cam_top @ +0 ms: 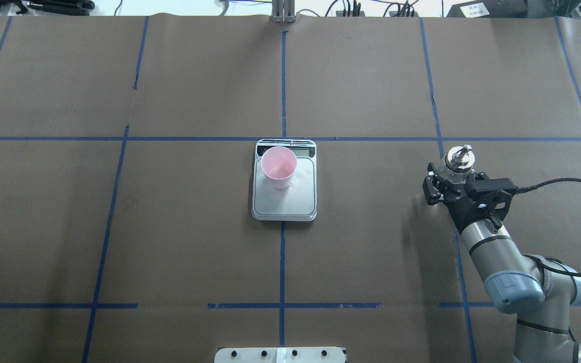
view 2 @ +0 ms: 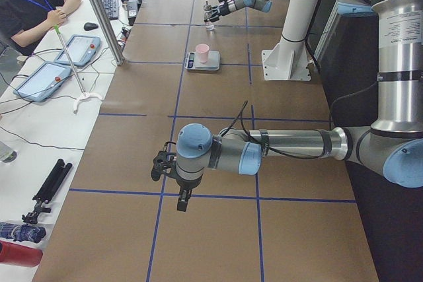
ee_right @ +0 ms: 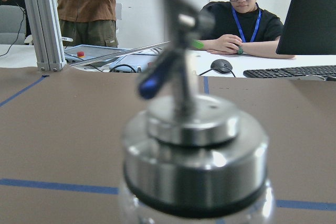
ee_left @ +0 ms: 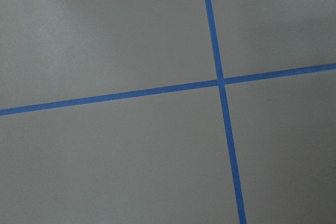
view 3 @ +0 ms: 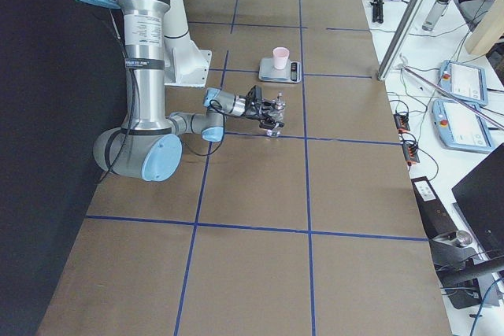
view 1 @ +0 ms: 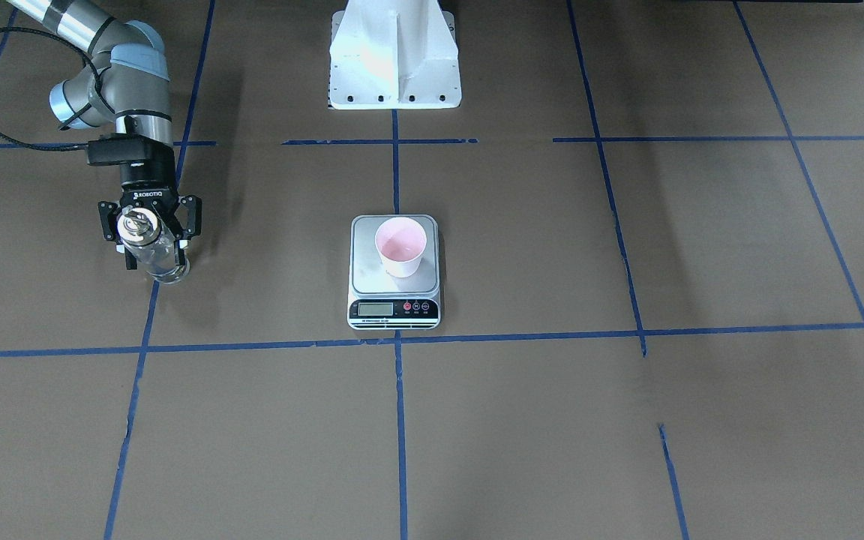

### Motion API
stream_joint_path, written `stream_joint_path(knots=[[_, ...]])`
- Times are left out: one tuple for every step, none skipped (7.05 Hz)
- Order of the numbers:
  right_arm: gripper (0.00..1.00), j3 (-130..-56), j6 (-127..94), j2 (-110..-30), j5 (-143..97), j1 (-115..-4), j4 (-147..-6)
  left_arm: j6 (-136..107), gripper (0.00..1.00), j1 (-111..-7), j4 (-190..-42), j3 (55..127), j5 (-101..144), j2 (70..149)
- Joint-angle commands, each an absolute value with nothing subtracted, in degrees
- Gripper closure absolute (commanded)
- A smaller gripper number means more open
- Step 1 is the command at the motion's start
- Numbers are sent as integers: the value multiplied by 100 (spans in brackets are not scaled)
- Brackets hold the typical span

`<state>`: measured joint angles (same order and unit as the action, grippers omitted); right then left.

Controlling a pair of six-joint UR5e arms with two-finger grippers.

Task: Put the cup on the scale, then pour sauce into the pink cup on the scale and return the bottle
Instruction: 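Close the right gripper around the glass sauce bottle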

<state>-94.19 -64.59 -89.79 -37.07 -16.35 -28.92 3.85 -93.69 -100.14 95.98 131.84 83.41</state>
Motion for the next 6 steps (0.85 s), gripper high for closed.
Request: stream_joint_path(knots=[[99, -9396, -6443, -9017, -3595, -1617, -2439, 387, 0, -9369, -10011, 9598, 13184, 8341], [100, -9387, -6425, -9078, -3595, -1626, -2095, 387, 0, -9369, -10011, 9606, 13184, 8332], [100, -9404, -6146, -9070, -3577, -1617, -2083, 387, 0, -9369, -10011, 9598, 13184, 8332], [100, -9439, -5891, -9053, -3490, -1617, -2083, 387, 0, -9369, -10019, 9606, 13184, 8332], [100, -9457, -5706, -9027, -3315, -1617, -2083, 387, 0, -9369, -10011, 9606, 13184, 8332], [100, -9457, -5365, -8992, -3148, -1608, -2083, 378, 0, -9369, -10019, 9606, 13192, 8332]])
